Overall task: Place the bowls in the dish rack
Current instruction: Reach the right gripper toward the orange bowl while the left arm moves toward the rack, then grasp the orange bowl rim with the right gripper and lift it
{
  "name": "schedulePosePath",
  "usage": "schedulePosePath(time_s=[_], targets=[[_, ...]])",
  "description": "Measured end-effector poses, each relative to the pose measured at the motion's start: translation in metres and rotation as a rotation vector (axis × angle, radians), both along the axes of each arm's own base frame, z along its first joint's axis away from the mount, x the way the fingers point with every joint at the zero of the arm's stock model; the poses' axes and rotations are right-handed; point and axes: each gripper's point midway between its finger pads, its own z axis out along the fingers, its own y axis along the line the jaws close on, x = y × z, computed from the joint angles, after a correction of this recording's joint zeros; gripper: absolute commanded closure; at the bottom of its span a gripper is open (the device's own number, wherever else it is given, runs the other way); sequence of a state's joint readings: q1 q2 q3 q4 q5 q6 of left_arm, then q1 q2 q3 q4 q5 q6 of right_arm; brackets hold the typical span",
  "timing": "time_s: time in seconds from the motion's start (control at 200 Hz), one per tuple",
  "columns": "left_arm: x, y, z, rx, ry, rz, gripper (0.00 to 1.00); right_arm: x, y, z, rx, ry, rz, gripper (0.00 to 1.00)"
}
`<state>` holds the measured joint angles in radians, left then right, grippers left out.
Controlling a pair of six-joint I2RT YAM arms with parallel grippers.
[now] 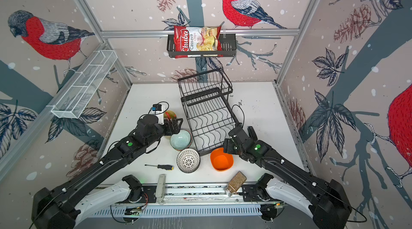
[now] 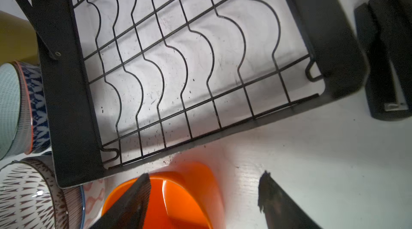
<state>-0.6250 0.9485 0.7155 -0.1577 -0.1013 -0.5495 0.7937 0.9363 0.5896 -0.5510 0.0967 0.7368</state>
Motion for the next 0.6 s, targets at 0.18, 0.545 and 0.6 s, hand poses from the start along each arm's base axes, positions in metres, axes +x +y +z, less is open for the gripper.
schedulePosePath(time_s=[0.18, 0.545, 0.6], targets=[[0.001, -0.005, 0.001, -0.013, -0.002, -0.018, 0.02, -0.015, 0.005, -0.013, -0.002, 0.04, 0.031, 0.36], [0.003, -0.007, -0.005, -0.014, 0.005, -0.022, 0.02, -0.016, 0.002, -0.024, -0.021, 0.042, -0.01, 0.62], [0.003, -0.007, -0.005, -0.015, 0.004, -0.022, 0.02, -0.015, 0.001, -0.025, -0.03, 0.04, -0.014, 0.66]])
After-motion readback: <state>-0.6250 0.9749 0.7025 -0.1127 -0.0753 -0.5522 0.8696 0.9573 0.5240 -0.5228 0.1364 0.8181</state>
